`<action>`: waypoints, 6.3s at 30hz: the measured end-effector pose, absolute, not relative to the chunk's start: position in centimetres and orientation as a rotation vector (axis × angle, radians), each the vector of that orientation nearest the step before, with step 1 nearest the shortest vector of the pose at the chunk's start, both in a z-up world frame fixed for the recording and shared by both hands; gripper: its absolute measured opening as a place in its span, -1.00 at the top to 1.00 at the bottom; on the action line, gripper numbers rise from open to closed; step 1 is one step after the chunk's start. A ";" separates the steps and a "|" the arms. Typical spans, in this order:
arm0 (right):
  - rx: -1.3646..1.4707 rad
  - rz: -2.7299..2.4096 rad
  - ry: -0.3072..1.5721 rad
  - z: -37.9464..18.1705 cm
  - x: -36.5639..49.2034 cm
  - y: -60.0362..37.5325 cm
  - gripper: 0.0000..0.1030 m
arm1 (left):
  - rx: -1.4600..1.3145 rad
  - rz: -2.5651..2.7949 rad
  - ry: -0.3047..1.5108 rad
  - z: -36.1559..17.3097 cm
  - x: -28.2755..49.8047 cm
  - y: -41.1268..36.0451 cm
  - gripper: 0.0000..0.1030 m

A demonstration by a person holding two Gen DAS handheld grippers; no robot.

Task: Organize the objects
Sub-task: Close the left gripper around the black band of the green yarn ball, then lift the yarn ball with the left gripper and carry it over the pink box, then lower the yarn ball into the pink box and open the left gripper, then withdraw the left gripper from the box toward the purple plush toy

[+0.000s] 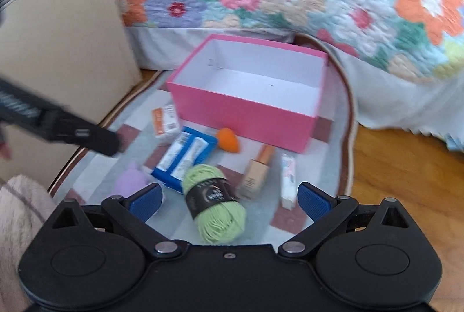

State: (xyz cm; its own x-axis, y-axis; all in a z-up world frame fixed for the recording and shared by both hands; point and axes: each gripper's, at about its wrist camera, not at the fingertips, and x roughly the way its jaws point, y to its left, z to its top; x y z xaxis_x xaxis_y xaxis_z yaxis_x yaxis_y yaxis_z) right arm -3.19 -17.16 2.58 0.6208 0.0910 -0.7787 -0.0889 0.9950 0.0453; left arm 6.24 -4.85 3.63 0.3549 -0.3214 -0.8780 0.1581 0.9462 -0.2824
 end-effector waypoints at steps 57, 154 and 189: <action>0.164 0.133 1.095 -11.5 -2.1 -14.8 -0.36 | -0.562 -0.411 1.315 -15.4 7.4 -5.1 -0.20; -0.230 -0.067 0.854 -10.5 18.1 -24.6 0.59 | -0.142 -0.653 1.186 -10.3 35.6 -17.9 0.14; 0.073 0.172 0.803 -1.3 8.8 -21.3 -0.04 | 0.082 -0.435 1.187 0.2 22.5 -8.9 -0.37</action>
